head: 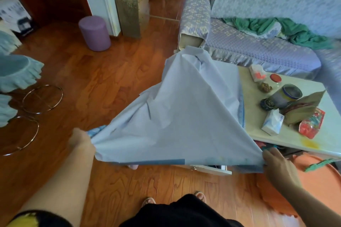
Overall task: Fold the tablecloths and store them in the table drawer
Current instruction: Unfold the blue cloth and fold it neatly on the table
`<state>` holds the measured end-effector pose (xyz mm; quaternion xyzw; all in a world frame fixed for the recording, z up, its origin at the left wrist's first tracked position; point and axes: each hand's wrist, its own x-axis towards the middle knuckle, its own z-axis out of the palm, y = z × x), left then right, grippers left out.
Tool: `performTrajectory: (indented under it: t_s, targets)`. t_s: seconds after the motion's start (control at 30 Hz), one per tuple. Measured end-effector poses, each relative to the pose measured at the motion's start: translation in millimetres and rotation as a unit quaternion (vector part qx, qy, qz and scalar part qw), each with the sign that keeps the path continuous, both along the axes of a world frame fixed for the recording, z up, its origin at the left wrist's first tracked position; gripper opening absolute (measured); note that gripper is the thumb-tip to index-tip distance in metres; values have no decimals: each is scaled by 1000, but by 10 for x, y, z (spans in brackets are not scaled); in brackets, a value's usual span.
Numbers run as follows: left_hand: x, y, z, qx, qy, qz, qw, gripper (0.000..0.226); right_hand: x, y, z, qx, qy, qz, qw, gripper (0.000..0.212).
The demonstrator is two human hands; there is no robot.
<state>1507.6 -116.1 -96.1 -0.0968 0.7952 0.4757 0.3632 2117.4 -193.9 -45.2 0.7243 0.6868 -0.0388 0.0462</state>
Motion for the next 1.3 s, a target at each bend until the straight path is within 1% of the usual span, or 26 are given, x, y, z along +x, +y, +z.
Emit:
performTrajectory:
  t_s: [0.03,0.1,0.13,0.2,0.27,0.33,0.37,0.43,0.47,0.53,0.6,0.67,0.7,0.77,0.8,0.87,0.93,0.97,1.03,1.1,1.13,1.17,1.2,1.23,1.27,1.3]
  targets:
    - [10,98,92,18,41,-25,999,45,-26,34,20,39,15,-40,998,45]
    - [28,272,293,76,31,-70,994,40,-98,126,151,100,50,-116,987,35]
    - [26,360,349,83,14,-98,992,46,-116,166,224,115,62,-145,981,26]
    - [-86,365,293,47,41,-131,989,55,-116,220,326,125,59,-166,976,28]
    - [-318,235,23,13,59,-107,992,49,-97,194,332,119,30,-119,985,36]
    - [-693,80,-467,-20,33,-73,997,47,-94,82,258,75,-12,-34,996,43]
    - [-725,-76,-445,-27,11,-69,997,44,-111,23,228,51,-35,7,998,47]
    - [-639,-389,-287,21,-32,-55,998,21,-182,-67,199,4,-70,54,996,53]
    - [-591,-507,-233,25,-80,-31,996,14,-223,-101,174,-16,-73,61,995,54]
    - [-558,-650,-224,38,-126,-13,991,20,-299,-142,70,-51,-65,67,994,48]
    - [-586,-678,-210,67,-131,-38,988,28,-401,-151,-103,-79,-57,68,993,39]
    - [-544,-606,-53,114,-138,-21,984,26,-506,-157,-211,-107,-29,28,993,30]
    - [-532,-516,38,150,-144,-1,978,24,-542,-156,-226,-99,-8,5,995,28]
    - [-568,-280,272,253,-147,46,955,26,-599,-139,-137,-15,44,-82,996,30]
    - [-620,-152,413,298,-138,69,942,29,-595,-115,-68,56,77,-145,985,33]
    - [-741,50,628,342,-99,81,931,34,-600,-51,149,192,147,-278,930,40]
    - [-776,95,765,305,-60,90,946,34,-619,0,286,240,199,-369,876,40]
    - [-819,74,731,277,-54,105,954,33,-641,6,305,230,205,-382,871,37]
    - [-910,5,555,214,-42,60,974,36,-702,-29,265,171,173,-355,903,28]
    - [-1020,27,326,150,-3,6,989,50,-736,-129,177,105,110,-314,937,18]
    - [-920,-37,280,80,46,-68,993,57,-715,-188,111,82,81,-300,947,16]
    - [-887,-87,272,19,87,-109,990,58,-693,-252,62,57,53,-290,954,17]
    - [-869,-113,325,-1,109,-136,985,54,-659,-316,-10,36,33,-286,957,20]
    - [-904,-111,405,31,78,-112,990,49,-651,-372,-45,18,29,-301,953,23]
    - [-903,-68,479,110,-38,-14,993,46,-640,-392,-76,11,43,-330,943,25]
    - [-961,10,444,170,-122,35,977,45,-660,-367,-65,10,72,-378,923,26]
